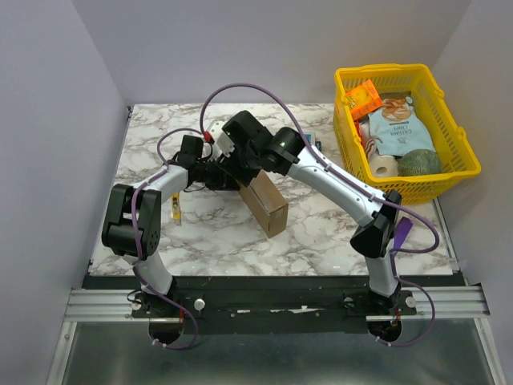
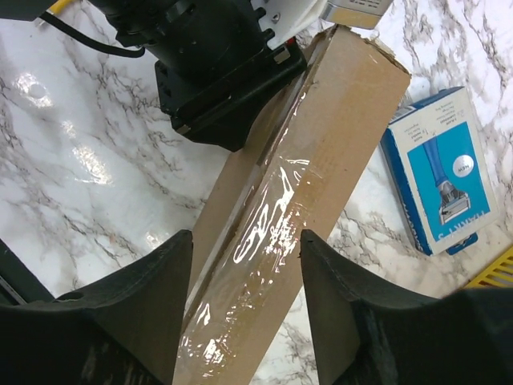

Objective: Unpack the express box

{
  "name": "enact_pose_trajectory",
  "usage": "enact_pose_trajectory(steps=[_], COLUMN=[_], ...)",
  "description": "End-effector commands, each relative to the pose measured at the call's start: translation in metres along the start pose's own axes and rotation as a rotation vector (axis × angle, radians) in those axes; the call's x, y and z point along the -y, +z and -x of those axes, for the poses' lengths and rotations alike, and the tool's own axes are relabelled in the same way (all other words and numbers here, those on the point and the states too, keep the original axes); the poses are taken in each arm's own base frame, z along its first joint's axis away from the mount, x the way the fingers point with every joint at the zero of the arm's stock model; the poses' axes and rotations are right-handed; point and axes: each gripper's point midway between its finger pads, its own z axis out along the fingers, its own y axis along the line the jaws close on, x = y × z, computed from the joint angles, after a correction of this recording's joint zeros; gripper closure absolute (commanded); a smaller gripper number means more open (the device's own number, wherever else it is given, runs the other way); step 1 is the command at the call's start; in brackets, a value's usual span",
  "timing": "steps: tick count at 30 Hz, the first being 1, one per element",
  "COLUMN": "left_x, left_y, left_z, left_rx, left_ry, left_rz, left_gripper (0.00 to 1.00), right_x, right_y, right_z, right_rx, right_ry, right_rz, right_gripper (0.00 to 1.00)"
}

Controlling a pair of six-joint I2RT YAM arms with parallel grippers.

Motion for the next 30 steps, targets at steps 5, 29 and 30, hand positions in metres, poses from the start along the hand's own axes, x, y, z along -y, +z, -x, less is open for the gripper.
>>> enact_pose_trajectory(steps=[5, 29, 30], left_x=[0.009, 0.012, 0.012], left_y=[-0.005, -0.004, -0.003], left_z=[0.013, 0.01, 0.01], left_rx=[0.048, 0.05, 0.049], left_ry=[0.027, 0.023, 0.022], left_rz=[-0.01, -0.018, -0.019], left_gripper=[0.62, 0.62, 0.62], right_x=[-0.009, -0.004, -0.005], right_y=[0.024, 0.034, 0.034], right_z=[-0.013, -0.032, -0.032], right_rx=[-0.08, -0.152, -0.152], right_ry=[-0.08, -0.128, -0.129], right_rz=[-0.052, -0.118, -0.115], right_gripper=[0.44, 0.65, 0.66])
